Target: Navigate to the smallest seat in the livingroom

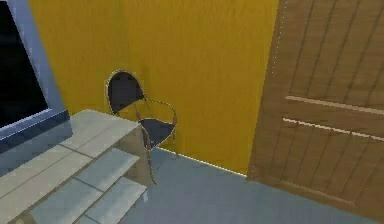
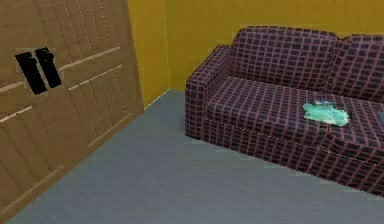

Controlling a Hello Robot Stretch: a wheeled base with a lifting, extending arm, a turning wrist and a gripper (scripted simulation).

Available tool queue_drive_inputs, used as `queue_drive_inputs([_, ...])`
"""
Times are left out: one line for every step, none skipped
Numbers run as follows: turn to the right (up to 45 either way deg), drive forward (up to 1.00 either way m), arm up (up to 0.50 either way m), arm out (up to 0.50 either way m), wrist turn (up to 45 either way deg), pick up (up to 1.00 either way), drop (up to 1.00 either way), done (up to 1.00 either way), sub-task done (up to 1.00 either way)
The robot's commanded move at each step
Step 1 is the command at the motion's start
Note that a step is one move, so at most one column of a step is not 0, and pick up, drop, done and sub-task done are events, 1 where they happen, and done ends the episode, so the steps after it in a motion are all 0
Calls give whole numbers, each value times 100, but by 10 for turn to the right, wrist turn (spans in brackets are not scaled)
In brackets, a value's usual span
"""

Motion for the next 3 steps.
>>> queue_drive_inputs([60,0,0,0,0,0,0,0,0])
queue_drive_inputs([0,65,0,0,0,0,0,0,0])
queue_drive_inputs([-330,0,0,0,0,0,0,0,0])
